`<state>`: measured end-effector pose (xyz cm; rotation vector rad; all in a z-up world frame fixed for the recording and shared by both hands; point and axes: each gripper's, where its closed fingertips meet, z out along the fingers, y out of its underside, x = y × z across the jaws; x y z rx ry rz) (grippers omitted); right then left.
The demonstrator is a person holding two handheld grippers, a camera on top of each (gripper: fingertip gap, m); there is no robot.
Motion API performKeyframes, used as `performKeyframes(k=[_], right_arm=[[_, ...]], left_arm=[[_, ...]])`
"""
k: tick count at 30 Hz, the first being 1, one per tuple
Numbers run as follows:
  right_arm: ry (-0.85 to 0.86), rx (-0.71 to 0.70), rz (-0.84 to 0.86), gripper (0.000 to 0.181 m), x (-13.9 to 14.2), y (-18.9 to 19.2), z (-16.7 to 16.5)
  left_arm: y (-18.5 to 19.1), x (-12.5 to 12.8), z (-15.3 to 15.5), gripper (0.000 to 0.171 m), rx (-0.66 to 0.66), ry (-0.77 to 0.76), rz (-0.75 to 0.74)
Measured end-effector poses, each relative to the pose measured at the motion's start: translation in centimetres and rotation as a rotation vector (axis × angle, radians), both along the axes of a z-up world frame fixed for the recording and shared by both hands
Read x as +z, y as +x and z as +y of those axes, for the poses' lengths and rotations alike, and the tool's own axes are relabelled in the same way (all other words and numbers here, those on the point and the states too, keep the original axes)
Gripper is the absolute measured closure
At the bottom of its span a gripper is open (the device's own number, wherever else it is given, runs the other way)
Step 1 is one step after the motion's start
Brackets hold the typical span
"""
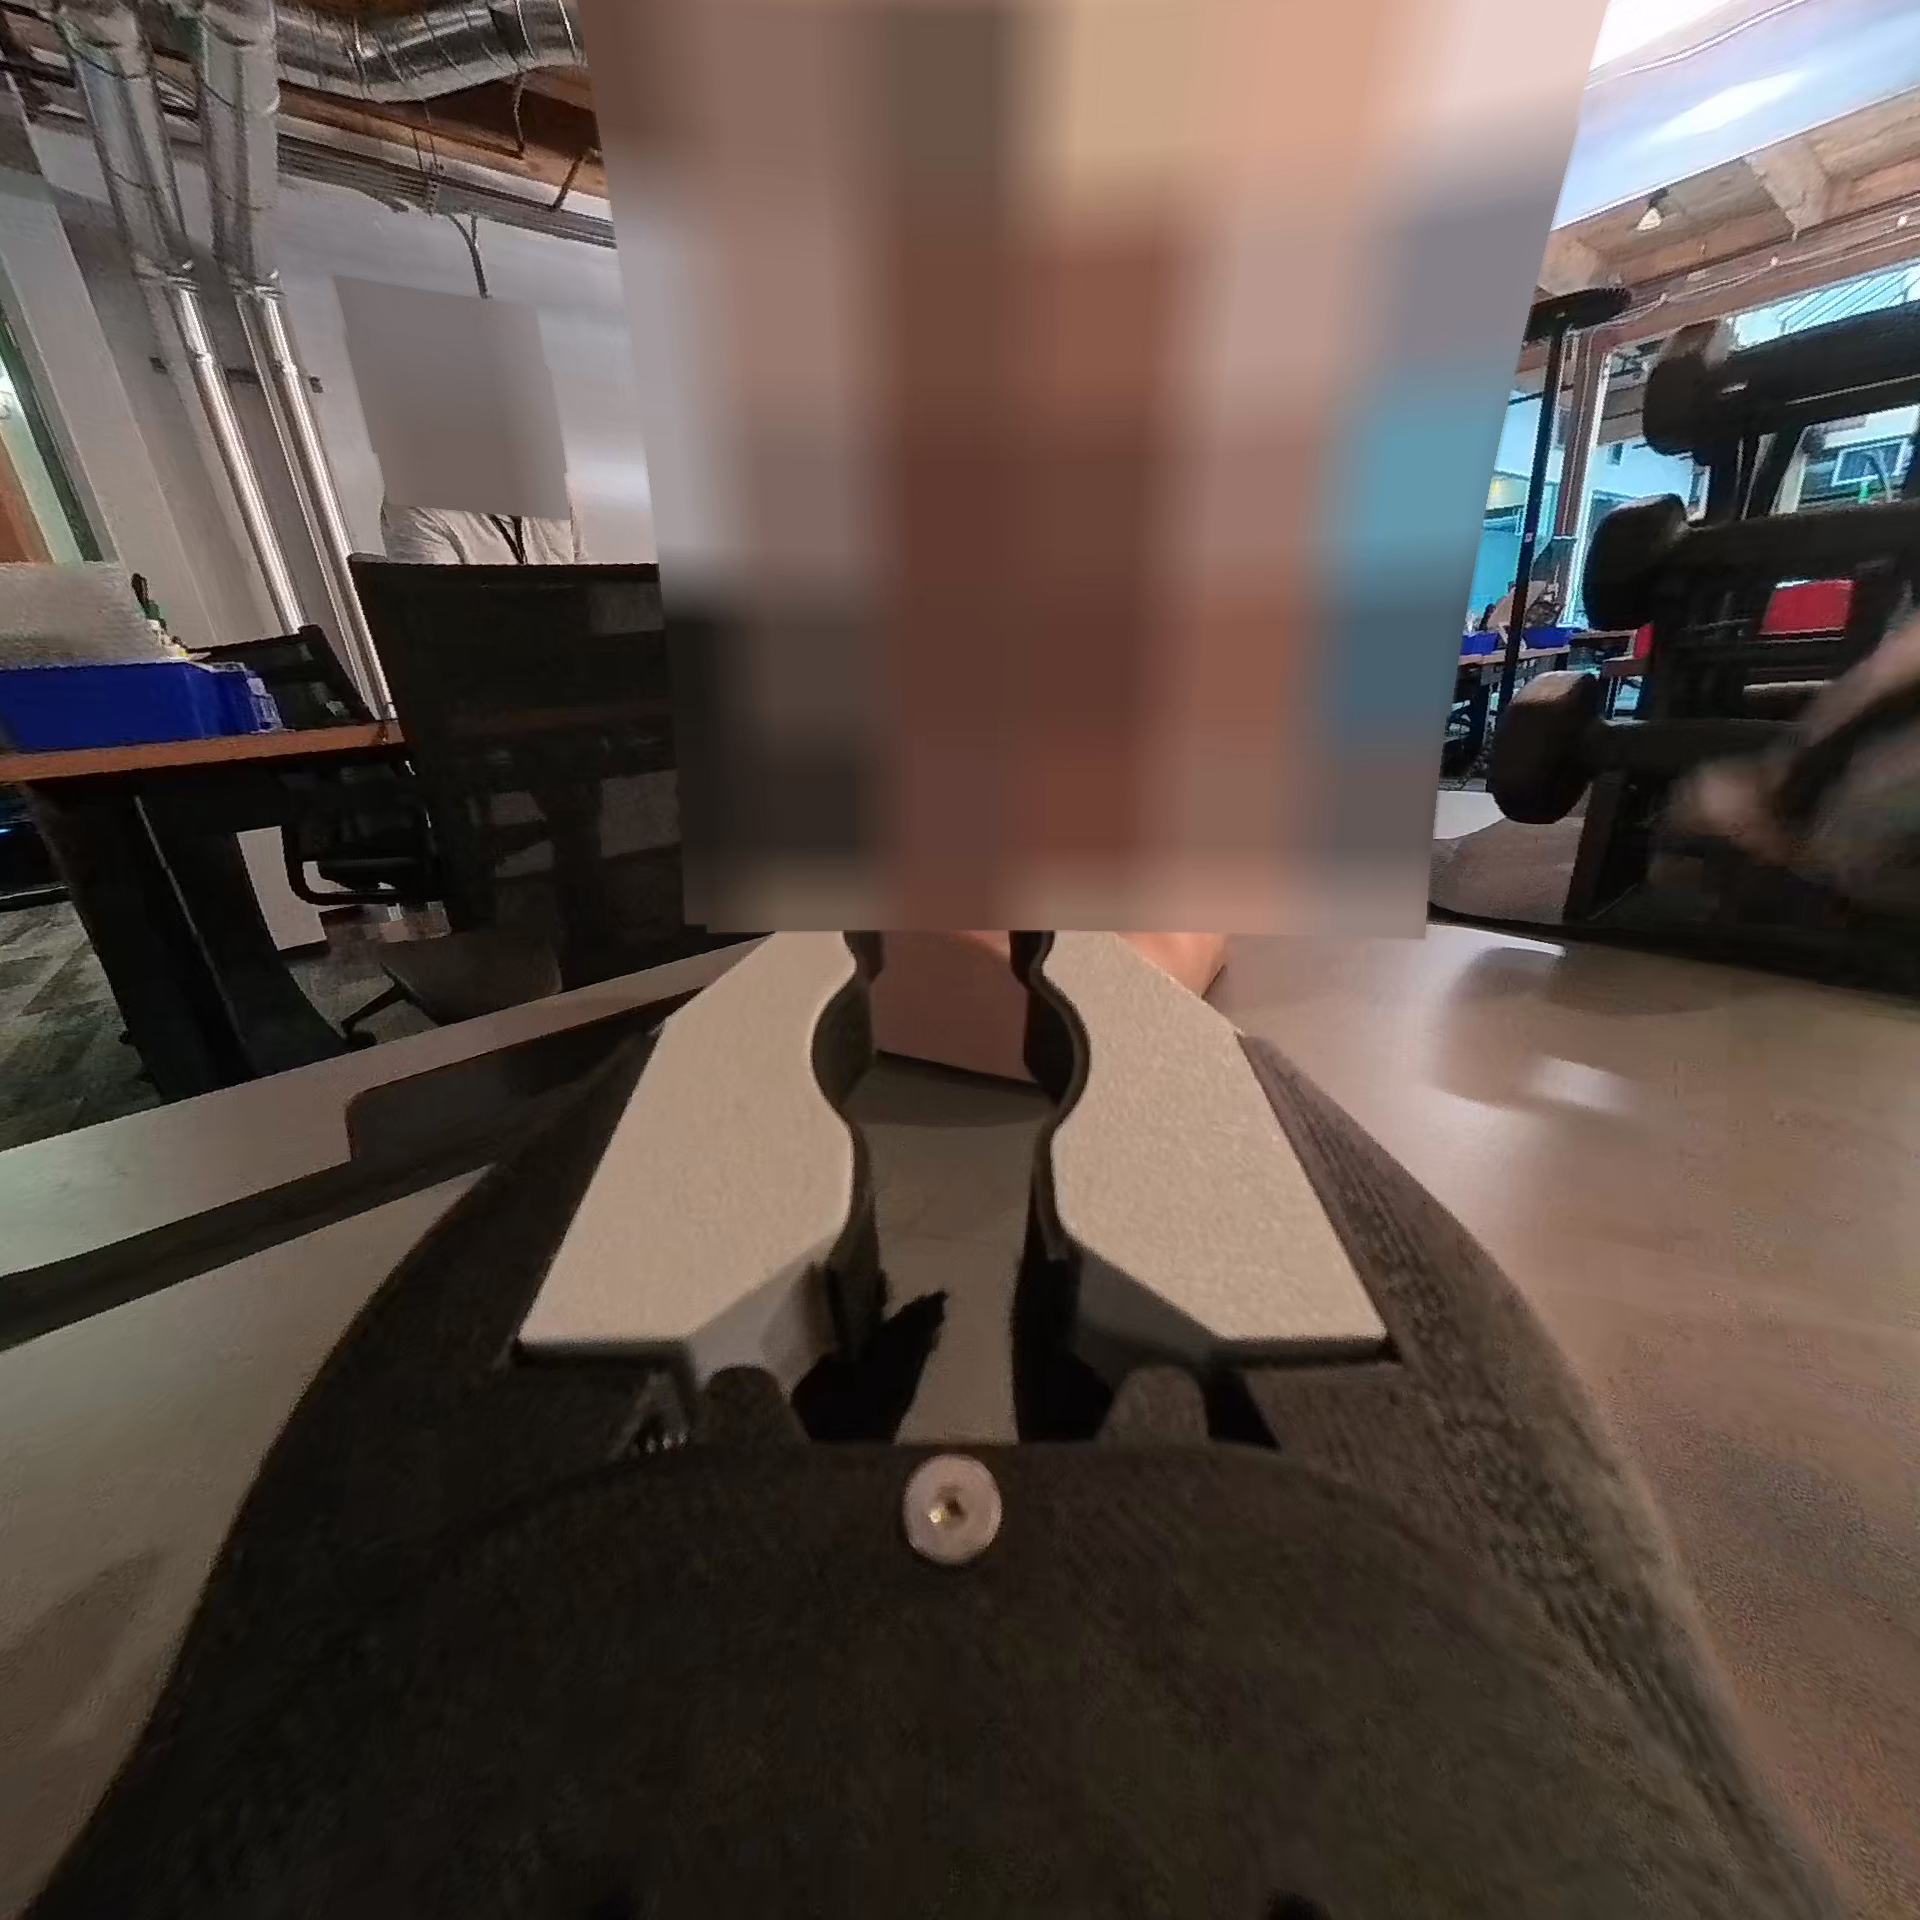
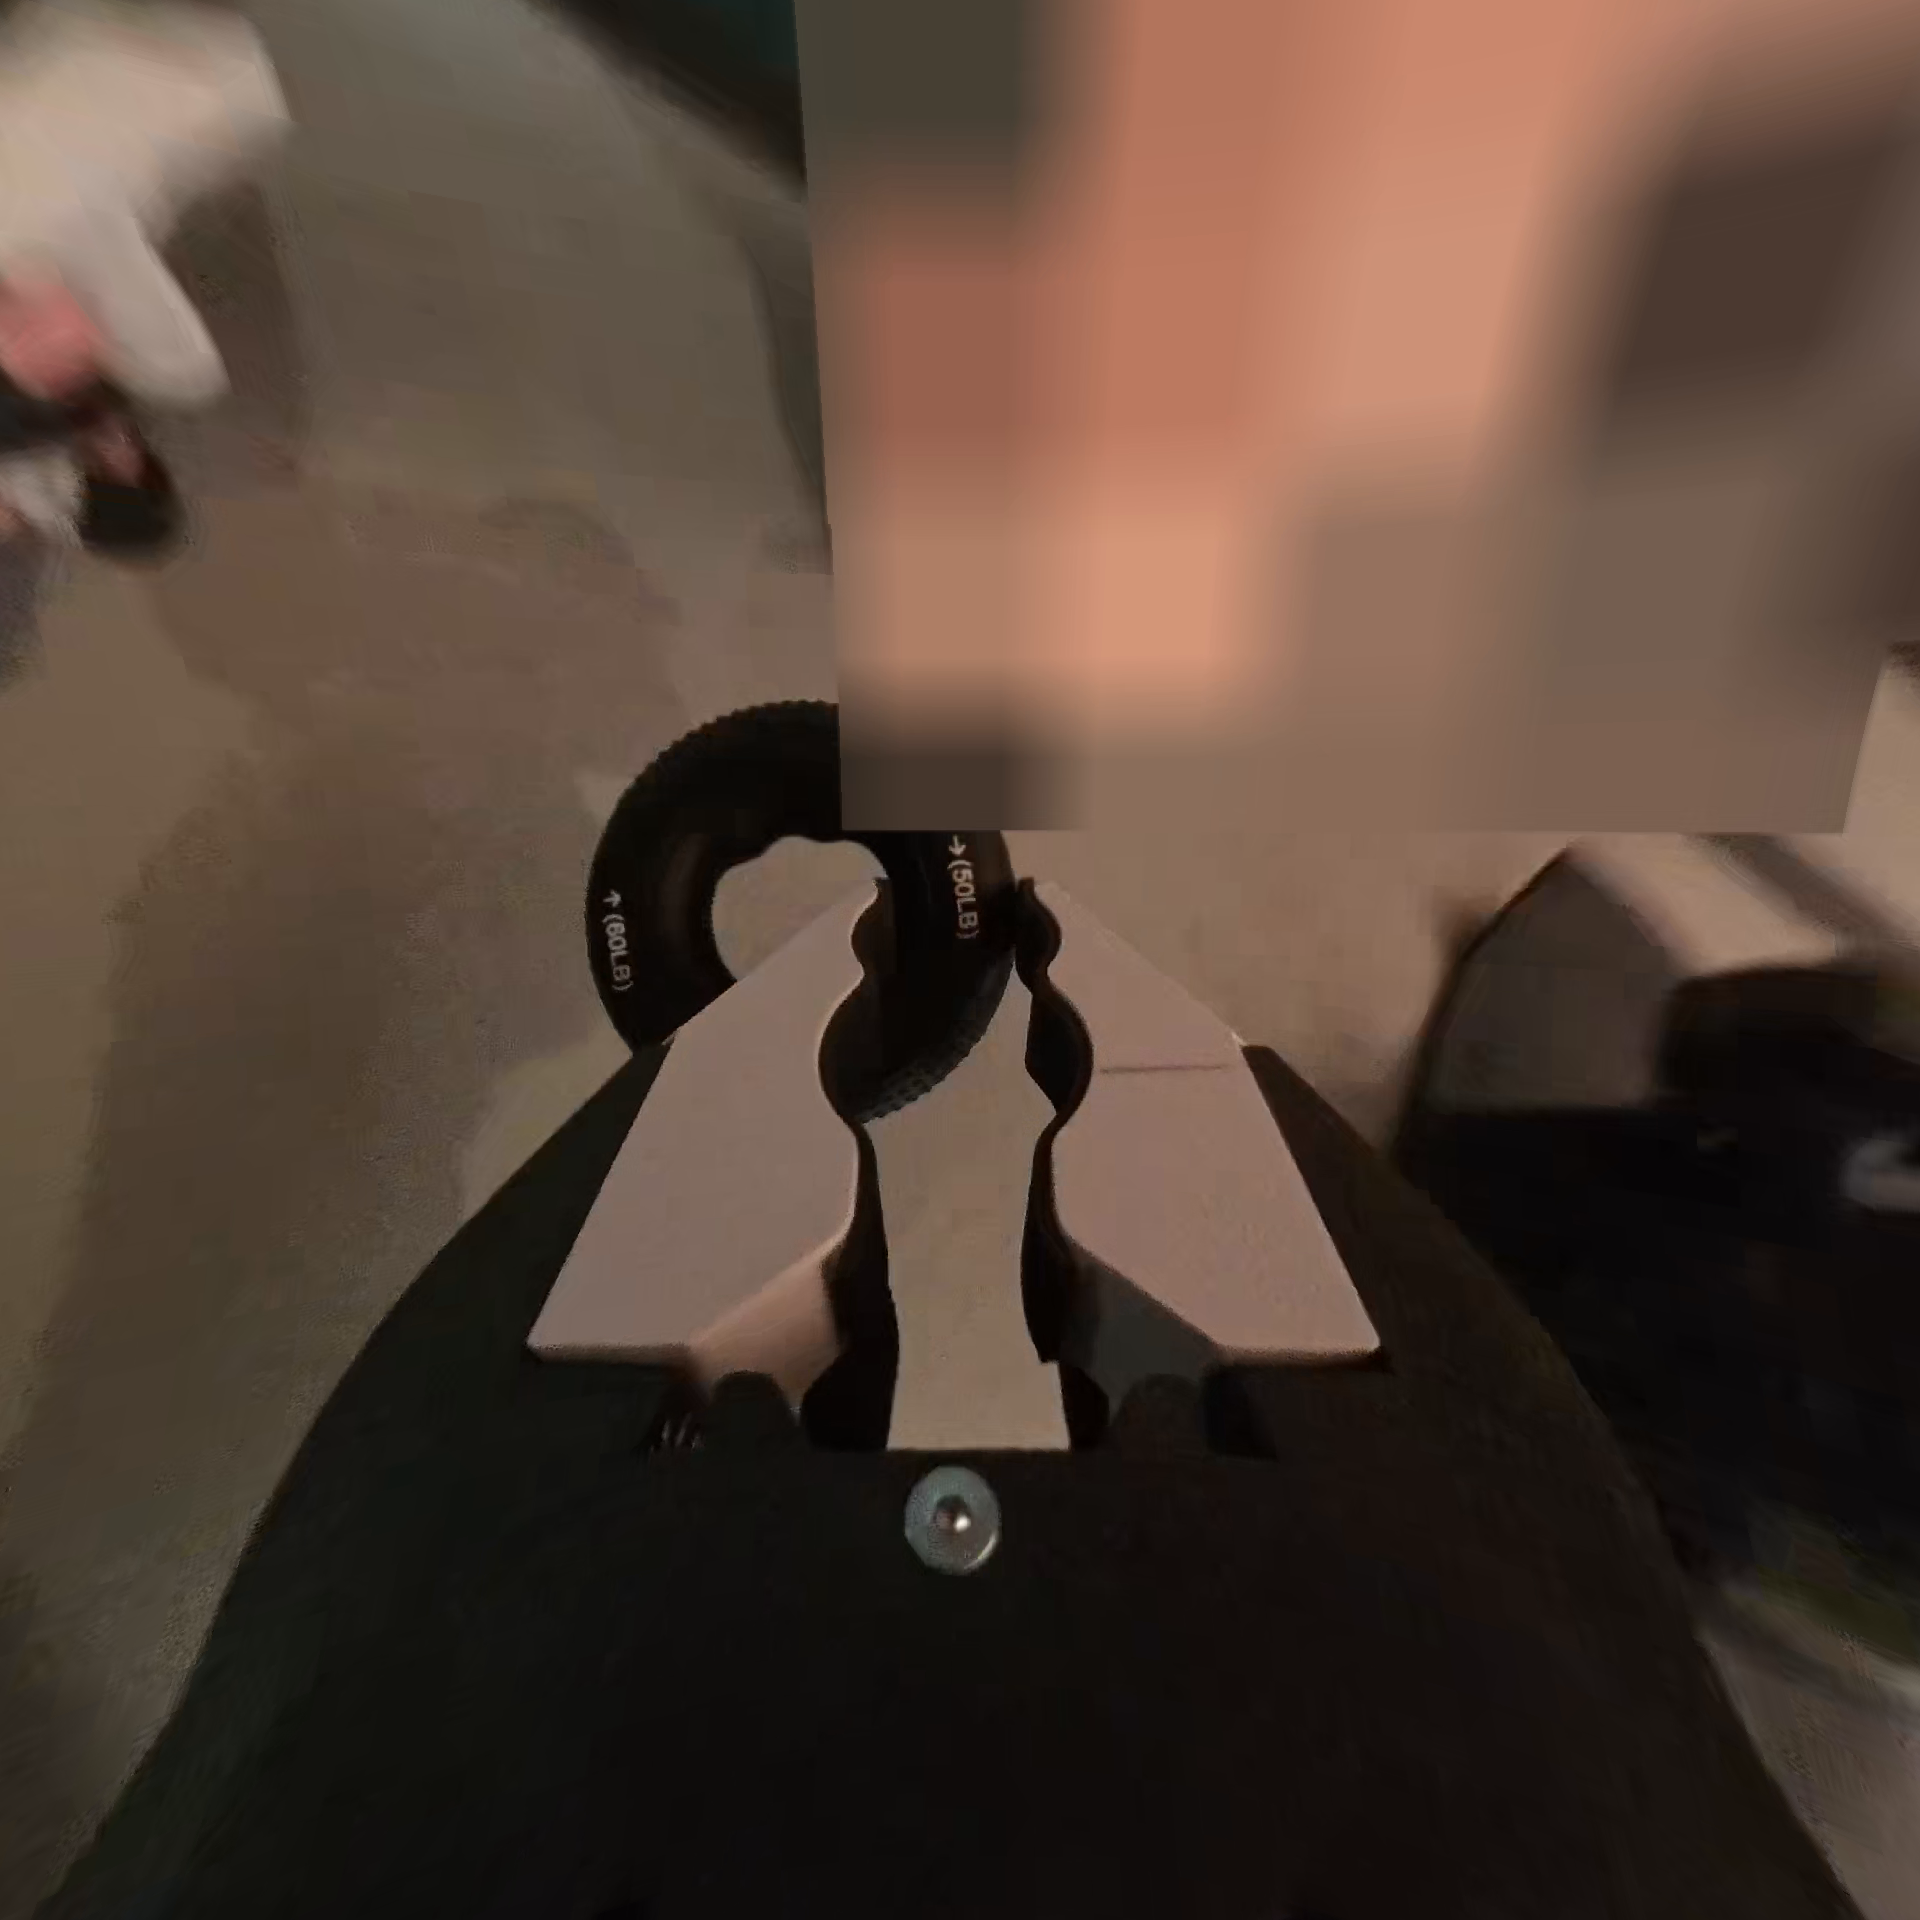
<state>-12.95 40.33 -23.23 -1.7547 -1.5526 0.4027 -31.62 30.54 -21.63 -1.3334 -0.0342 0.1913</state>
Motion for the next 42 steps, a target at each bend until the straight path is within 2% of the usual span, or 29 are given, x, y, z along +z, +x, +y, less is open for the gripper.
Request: performKeyframes(k=[4,6,8,10,12,14,19,31,42], right_arm=[[0.165,0.089,0.211,0.161,17.3,-3.9,3.1],[0.195,0.105,0.274,0.161,24.8,-6.4,4.8],[0.14,0.107,0.287,0.161,29.7,-9.4,6.8],[0.086,0.059,0.256,0.161,32.2,-12.3,9.5],[-0.001,0.015,0.197,0.161,32.3,-15.0,11.8],[-0.095,-0.008,0.125,0.161,31.1,-17.1,12.9],[-0.102,-0.088,-0.064,0.161,27.7,-19.3,15.2],[-0.103,-0.12,-0.159,0.16,26.4,-20.5,16.1],[-0.238,-0.185,-0.156,0.159,25.2,-20.2,16.4]], left_arm=[[0.5,0.4,0.0,0.15,-0.017,0.015,0.015],[1.2,0.6,0.1,0.149,-0.046,0.026,0.034],[1.9,0.7,0.2,0.149,-0.07,0.027,0.062],[2.4,0.6,0.3,0.149,-0.081,0.019,0.087],[2.6,0.5,0.4,0.148,-0.085,0.014,0.096],[2.4,0.5,0.4,0.148,-0.087,0.015,0.085],[1.8,0.4,0.4,0.148,-0.083,0.019,0.049],[1.3,0.3,0.5,0.15,-0.078,0.018,0.02],[0.6,0.3,0.2,0.15,-0.065,0.03,-0.018]])
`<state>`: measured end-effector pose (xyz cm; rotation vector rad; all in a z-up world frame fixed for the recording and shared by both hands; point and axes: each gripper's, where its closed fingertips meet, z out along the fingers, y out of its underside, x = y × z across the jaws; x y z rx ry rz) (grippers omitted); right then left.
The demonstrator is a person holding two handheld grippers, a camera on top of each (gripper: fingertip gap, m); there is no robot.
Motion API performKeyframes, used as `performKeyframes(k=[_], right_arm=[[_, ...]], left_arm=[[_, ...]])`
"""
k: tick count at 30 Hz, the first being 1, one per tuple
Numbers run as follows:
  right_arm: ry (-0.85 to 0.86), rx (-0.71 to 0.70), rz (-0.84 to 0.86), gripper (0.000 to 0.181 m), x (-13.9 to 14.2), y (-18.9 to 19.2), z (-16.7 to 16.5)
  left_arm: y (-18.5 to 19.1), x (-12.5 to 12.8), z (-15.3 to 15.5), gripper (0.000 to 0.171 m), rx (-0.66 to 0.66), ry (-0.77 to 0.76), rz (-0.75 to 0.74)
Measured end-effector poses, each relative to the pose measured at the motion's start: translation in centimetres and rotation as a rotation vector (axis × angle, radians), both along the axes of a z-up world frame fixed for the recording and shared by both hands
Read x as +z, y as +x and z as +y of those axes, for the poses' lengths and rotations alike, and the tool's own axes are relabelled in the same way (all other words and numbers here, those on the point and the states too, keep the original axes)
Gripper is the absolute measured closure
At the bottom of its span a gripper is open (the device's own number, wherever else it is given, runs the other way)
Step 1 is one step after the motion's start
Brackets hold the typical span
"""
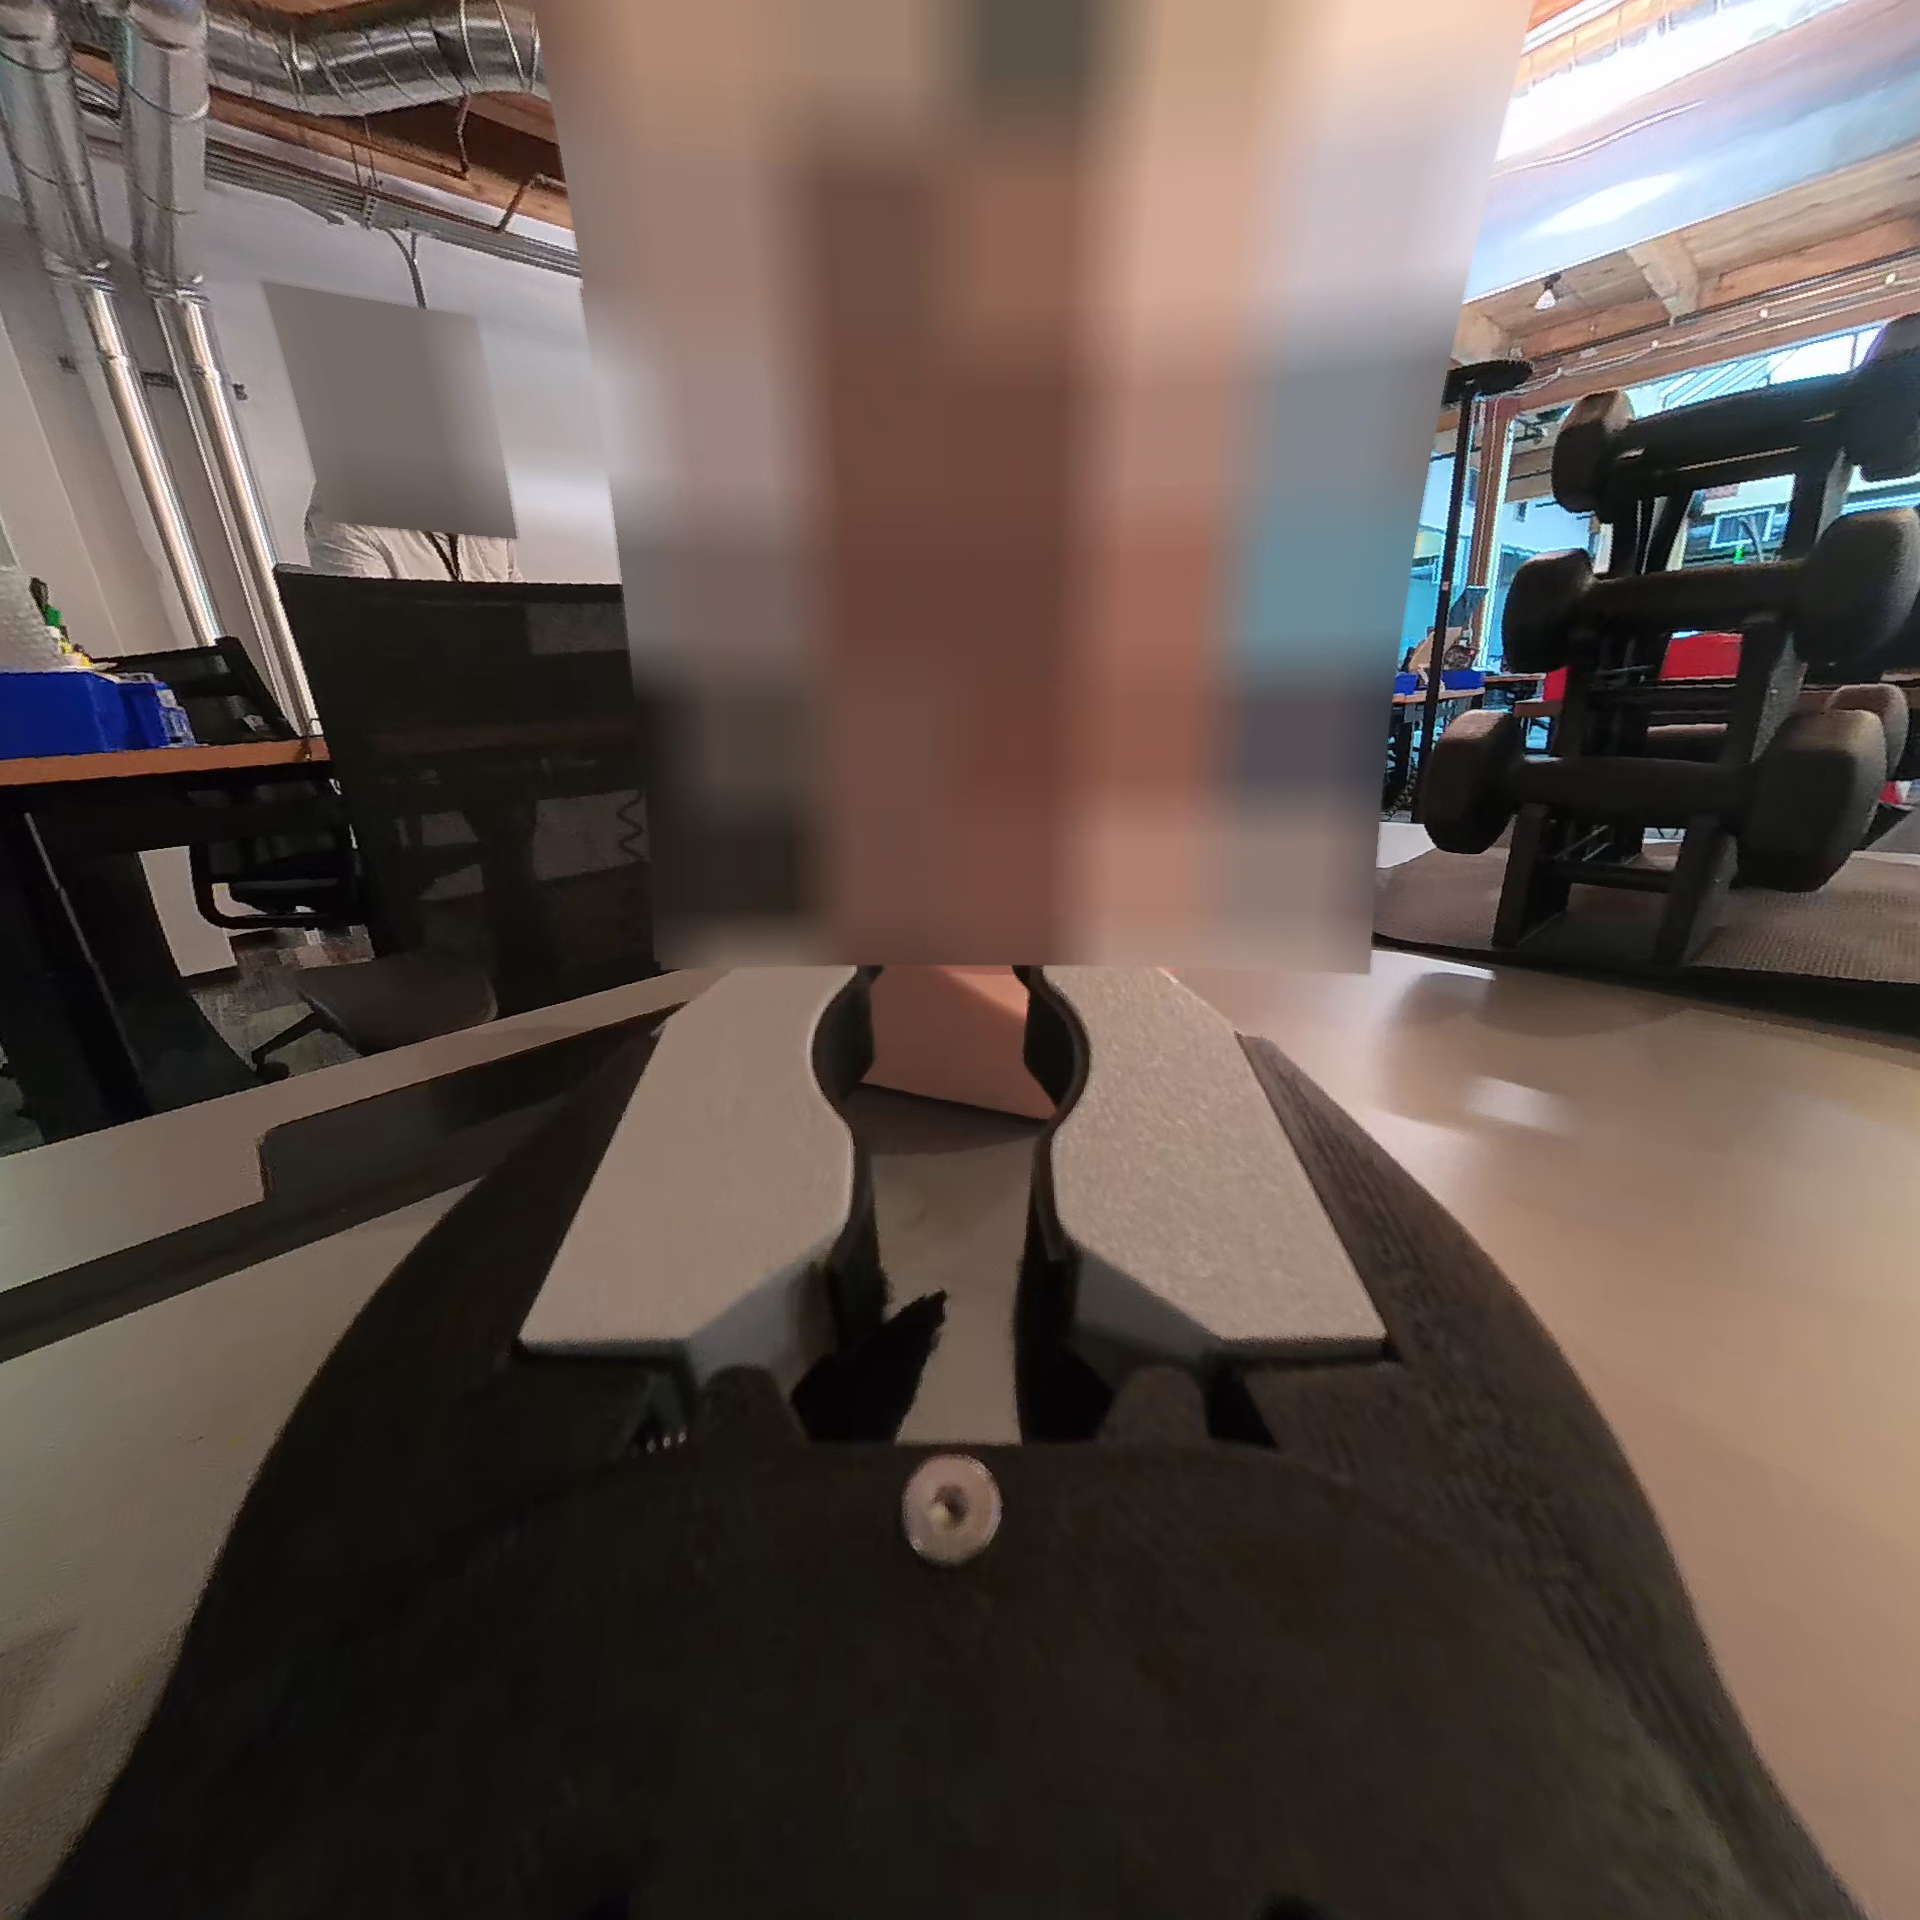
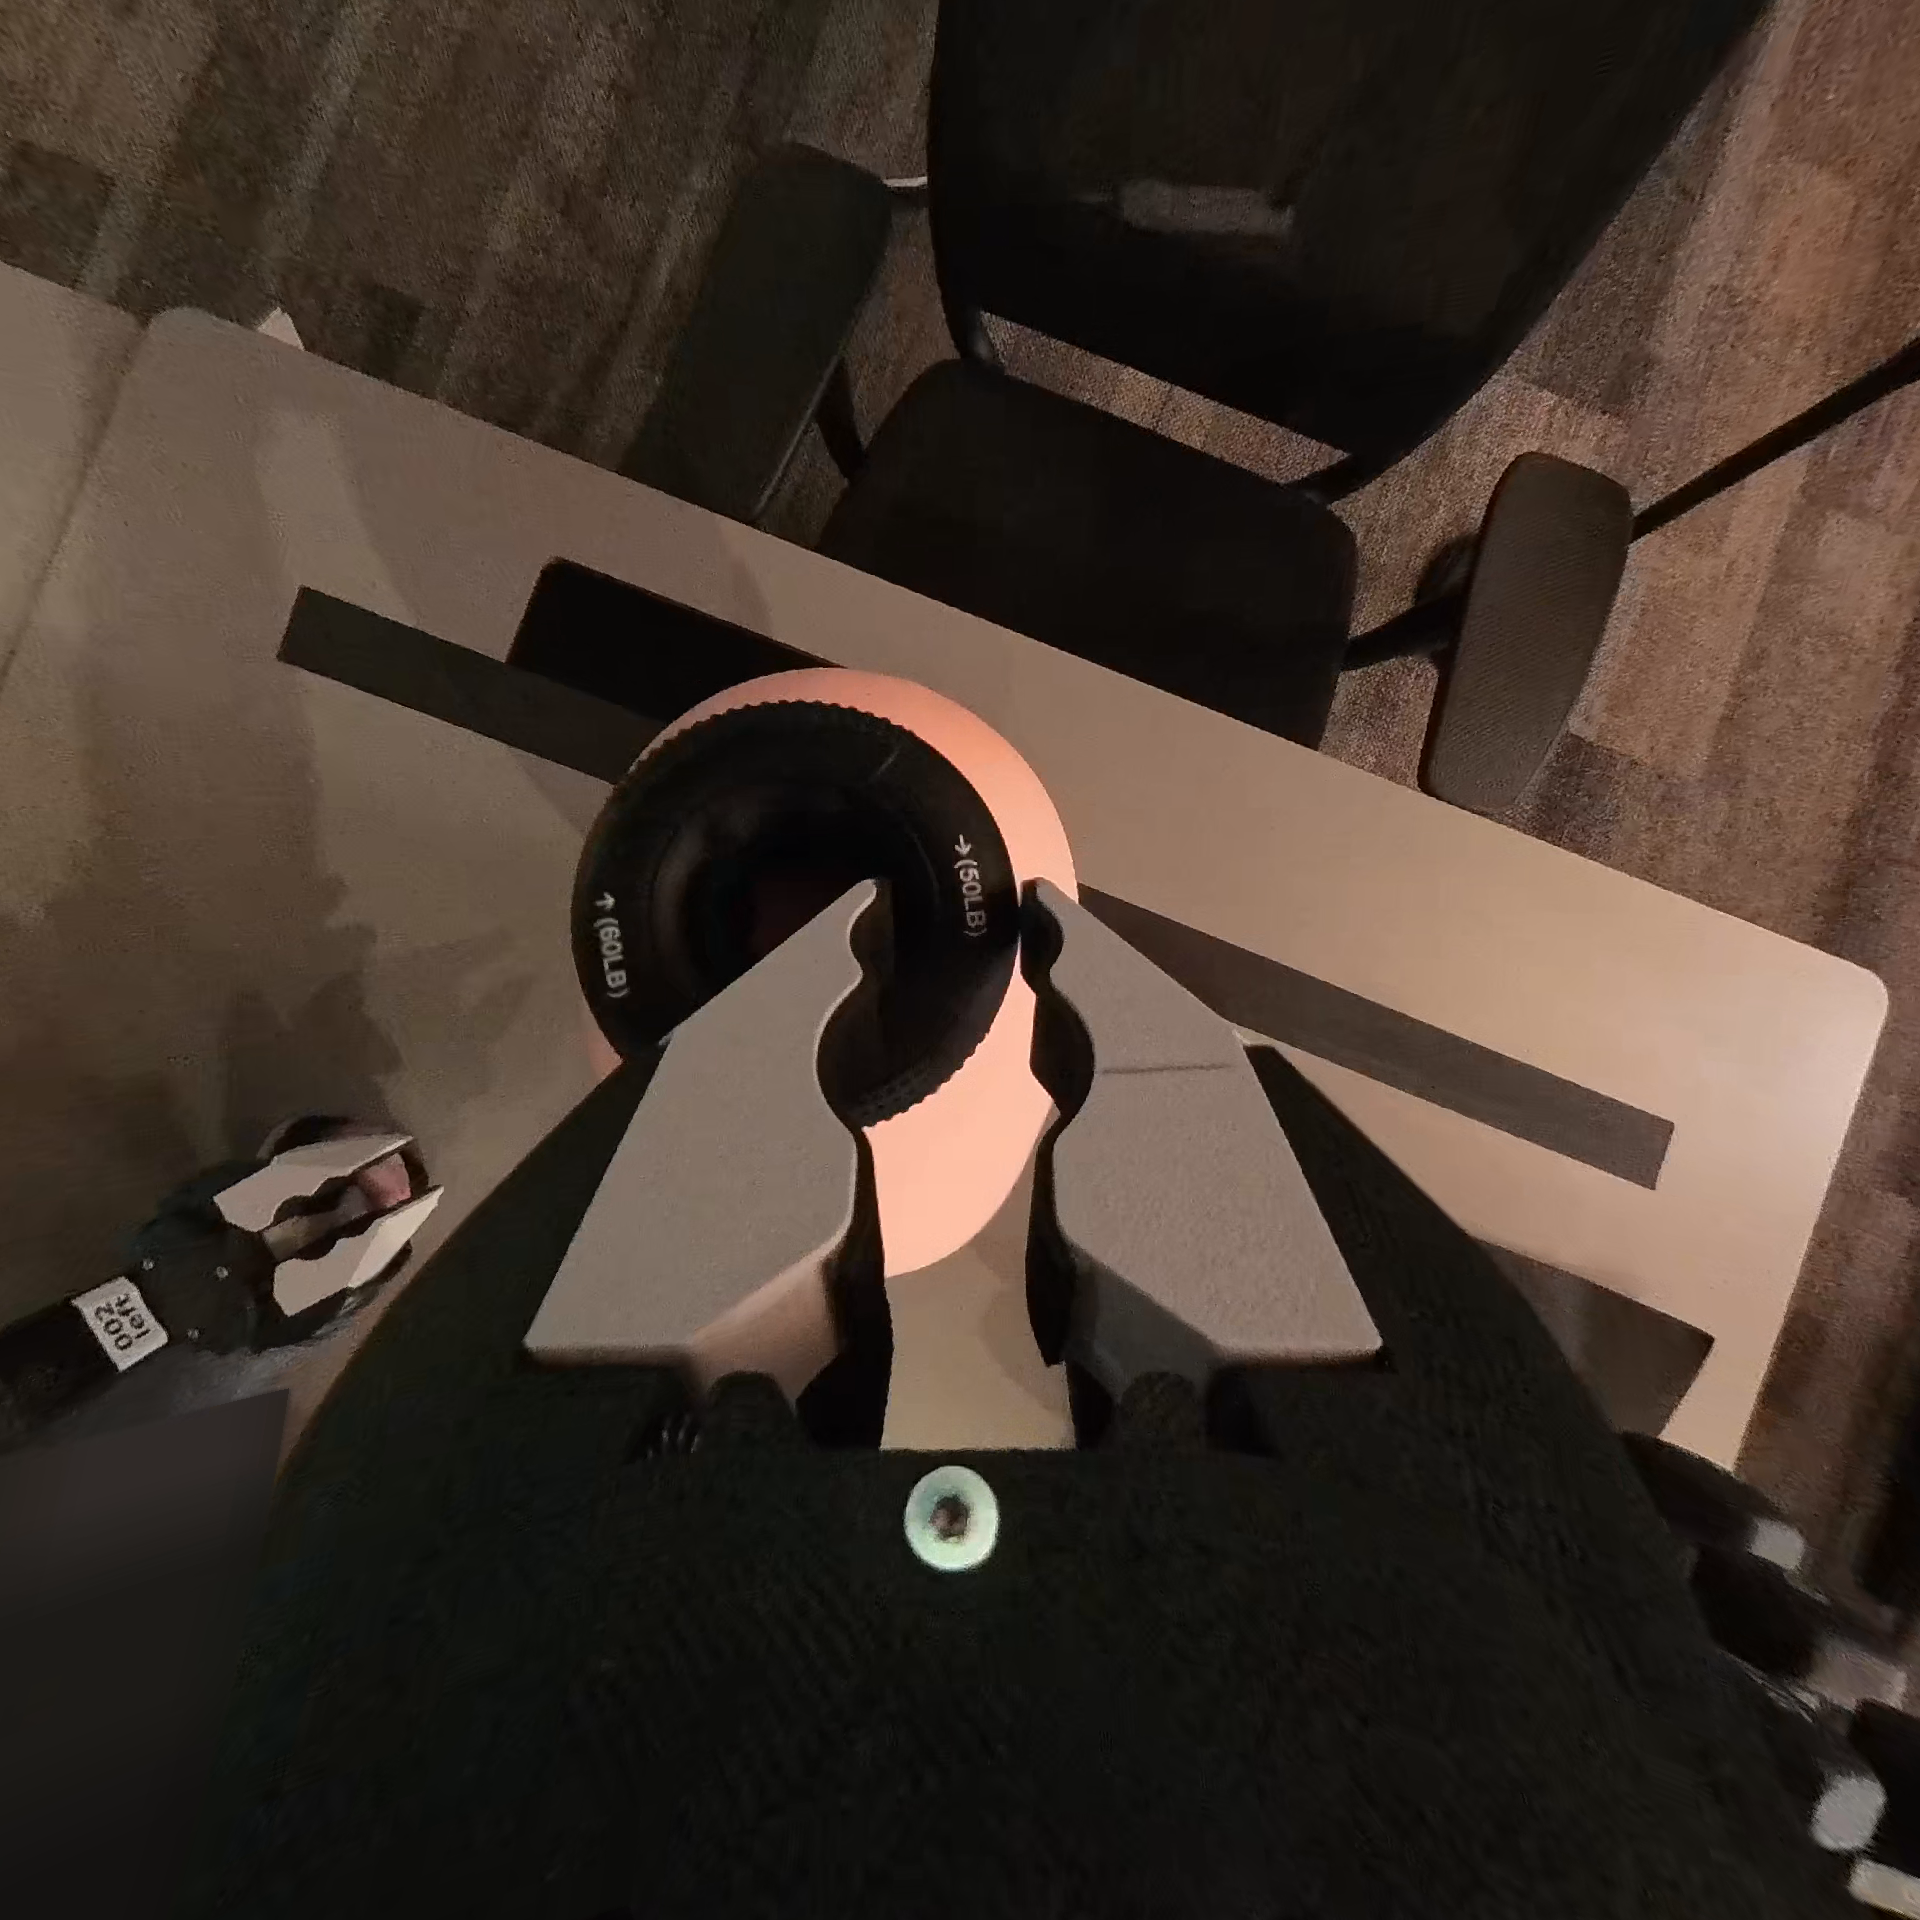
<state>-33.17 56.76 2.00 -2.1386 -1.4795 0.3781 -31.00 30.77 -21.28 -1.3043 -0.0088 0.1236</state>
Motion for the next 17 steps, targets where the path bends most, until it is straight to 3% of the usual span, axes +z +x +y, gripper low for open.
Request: performKeyframes(k=[3,6,9,12,14,17], right_arm=[[0.013,-0.01,0.026,0.136,0.5,0.0,0.0],[-0.003,0.005,0.188,0.117,2.8,-0.4,-0.6],[-0.001,0.095,0.591,0.111,7.5,0.4,-3.0],[0.167,0.171,1.035,0.117,10.2,6.1,-5.8],[0.363,0.181,1.178,0.14,7.5,10.9,-7.2],[0.656,0.125,1.165,0.161,-1.5,16.5,-7.5]], left_arm=[[-0.1,0.0,0.0,0.15,-0.002,-0.001,-0.01],[-0.2,0.0,-0.1,0.15,0.001,0.0,-0.012],[-0.4,0.1,-0.5,0.15,0.017,0.007,-0.01],[-0.7,0.2,-0.7,0.15,0.031,0.015,-0.025],[-0.8,0.1,-0.6,0.149,0.033,0.012,-0.027],[-1.0,0.0,-0.4,0.149,0.043,0.007,-0.032]])
